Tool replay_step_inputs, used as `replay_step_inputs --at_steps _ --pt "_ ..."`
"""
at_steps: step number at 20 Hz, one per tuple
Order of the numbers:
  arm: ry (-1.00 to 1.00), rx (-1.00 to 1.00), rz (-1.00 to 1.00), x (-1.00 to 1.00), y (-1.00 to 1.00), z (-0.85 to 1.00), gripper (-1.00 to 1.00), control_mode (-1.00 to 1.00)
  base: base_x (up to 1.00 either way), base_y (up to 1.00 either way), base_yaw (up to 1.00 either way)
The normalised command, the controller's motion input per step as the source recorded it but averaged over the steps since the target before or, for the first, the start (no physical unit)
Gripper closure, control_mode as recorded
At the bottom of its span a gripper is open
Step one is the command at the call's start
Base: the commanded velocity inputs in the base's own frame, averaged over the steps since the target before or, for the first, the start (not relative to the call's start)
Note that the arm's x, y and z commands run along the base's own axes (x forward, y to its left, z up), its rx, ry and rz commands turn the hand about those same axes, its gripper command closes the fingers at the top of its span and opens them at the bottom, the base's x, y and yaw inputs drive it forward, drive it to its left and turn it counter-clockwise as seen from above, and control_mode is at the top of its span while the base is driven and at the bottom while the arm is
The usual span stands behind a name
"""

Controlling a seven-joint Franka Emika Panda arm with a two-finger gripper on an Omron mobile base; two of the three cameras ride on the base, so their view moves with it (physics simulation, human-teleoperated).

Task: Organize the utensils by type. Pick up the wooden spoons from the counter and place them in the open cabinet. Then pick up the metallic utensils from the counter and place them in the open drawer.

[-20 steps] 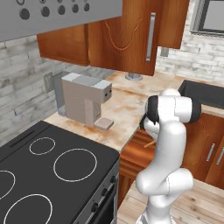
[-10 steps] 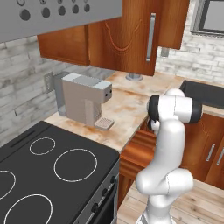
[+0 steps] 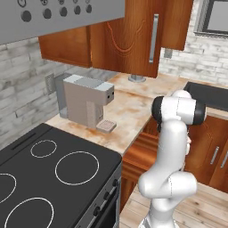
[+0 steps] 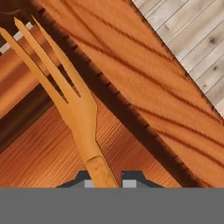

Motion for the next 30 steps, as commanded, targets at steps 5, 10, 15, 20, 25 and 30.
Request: replay_step_inputs --at_steps 5,10,15,20,25,30 --pt "0.05 0.03 -0.05 -0.46 -0.15 -0.53 1.0 -1.0 0.0 0.0 0.0" --pt "-0.01 0.03 0.05 -0.02 0.42 0.25 1.0 -1.0 0.0 0.0 0.0" --pt "0.0 -0.03 0.05 0.19 0.63 0.18 1.0 -1.0 0.0 0.0 0.0" --pt "0.1 -0.04 0.06 0.22 0.37 -0.16 1.0 -1.0 0.0 0.0 0.0" --pt "0.03 0.0 0.04 -0.18 0.02 -0.4 1.0 -1.0 0.0 0.0 0.0" --pt "0.0 0.0 0.02 -0.01 0.0 -0.29 1.0 -1.0 0.0 0.0 0.0"
